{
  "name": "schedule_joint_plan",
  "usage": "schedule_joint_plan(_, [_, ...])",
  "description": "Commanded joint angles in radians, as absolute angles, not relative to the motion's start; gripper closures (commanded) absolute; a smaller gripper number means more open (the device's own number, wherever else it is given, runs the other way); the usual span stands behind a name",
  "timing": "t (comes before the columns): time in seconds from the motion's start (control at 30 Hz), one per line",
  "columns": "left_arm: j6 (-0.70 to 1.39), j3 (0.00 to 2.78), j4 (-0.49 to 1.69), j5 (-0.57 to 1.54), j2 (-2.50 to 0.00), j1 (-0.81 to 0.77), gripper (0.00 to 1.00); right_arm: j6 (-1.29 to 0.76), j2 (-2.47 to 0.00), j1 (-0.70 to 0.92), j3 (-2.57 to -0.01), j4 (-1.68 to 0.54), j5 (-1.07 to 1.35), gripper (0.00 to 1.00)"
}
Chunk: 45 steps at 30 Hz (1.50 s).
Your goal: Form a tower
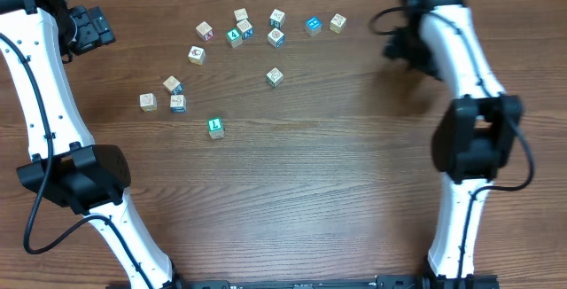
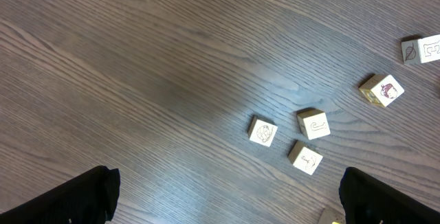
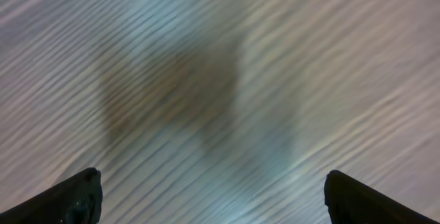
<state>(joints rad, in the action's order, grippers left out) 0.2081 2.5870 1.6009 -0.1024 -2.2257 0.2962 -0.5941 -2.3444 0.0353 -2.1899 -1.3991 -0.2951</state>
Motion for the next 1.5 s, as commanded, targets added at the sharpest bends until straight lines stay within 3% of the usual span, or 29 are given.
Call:
schedule_joint_plan(0.0, [0.217,2.6,1.599,-0.112,-2.22,0.294,0.01,-0.594,-2.351,-0.067,-2.205,-1.389,-0.321,0.0])
schedule_joint_plan(0.5, [0.218,2.6,1.599,-0.112,-2.22,0.294,0.01,-0.594,-2.351,-0.346,-2.205,-1.156,-0.321,0.0])
schedule_joint_plan(1.17, [0.218,2.6,1.599,-0.111,-2.22,0.294,0.0,-0.594,-2.351,-0.366,-2.205,-1.153,-0.321,0.0])
schedule_joint_plan(1.3, [0.222,2.6,1.514,-0.095,-2.22,0.293,0.0,-0.594,-2.351,-0.366,-2.205,-1.153,-0.321,0.0])
schedule_joint_plan(1.47, [0.279,2.6,1.53,0.11,-2.22,0.293,0.01,-0.594,-2.351,-0.366,-2.205,-1.153,-0.321,0.0])
